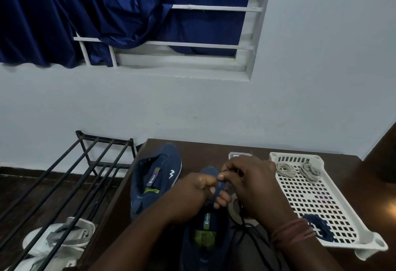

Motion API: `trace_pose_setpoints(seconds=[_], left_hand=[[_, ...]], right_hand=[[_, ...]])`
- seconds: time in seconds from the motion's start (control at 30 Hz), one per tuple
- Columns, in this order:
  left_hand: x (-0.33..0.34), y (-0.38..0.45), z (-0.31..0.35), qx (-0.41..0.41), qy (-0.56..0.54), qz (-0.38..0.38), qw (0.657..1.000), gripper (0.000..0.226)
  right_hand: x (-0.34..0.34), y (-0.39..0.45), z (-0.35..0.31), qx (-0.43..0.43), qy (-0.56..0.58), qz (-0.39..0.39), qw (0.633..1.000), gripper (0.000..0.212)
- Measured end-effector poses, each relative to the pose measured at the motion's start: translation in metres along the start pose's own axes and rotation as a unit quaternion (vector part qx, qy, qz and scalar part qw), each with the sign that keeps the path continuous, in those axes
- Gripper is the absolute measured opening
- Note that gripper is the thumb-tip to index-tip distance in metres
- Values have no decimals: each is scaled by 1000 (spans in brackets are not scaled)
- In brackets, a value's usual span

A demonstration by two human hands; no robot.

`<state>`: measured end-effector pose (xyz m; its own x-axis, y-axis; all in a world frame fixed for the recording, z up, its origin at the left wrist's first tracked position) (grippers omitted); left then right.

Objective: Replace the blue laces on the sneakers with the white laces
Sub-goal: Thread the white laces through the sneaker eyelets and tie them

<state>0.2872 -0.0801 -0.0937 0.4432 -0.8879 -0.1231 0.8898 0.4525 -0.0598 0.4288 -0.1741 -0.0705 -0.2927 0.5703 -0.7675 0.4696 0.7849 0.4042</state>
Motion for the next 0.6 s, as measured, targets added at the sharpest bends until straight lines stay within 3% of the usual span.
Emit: trace_pose_setpoints(seconds=[0.1, 0.23, 0.33, 0.47, 0.5, 0.6], left_hand=[[-1, 1, 2, -12, -82, -16, 996, 35], [-6, 0, 7, -4, -156, 8, 988, 33], [-8, -1, 9, 8, -221, 35, 975, 31], [-13, 5, 10, 13, -347, 141, 927, 31], [-15, 7, 9, 14, -304, 167, 938, 31], [-18, 6, 2, 33, 2, 206, 978, 31]], right_hand=[[3, 1, 10, 57, 95, -9, 994, 10], [11, -5, 20, 94, 79, -92, 988, 13], [23, -11, 19, 69, 23, -148, 986, 16], [39, -22, 0, -22, -66, -199, 978, 12], [39, -24, -5, -43, -73, -185, 979, 12], [28, -23, -15, -76, -64, -111, 989, 12]])
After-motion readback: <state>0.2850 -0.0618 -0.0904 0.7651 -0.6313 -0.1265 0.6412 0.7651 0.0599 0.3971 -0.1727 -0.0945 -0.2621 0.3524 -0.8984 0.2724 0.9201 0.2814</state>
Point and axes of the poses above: each hand's wrist, its own y-axis towards the middle knuckle, its own x-axis out of the palm, z = x × y, the point moved 1 cm from there along y, towards the middle knuckle, and after that the axes turned 5 degrees about x, right-handed, at the moved point
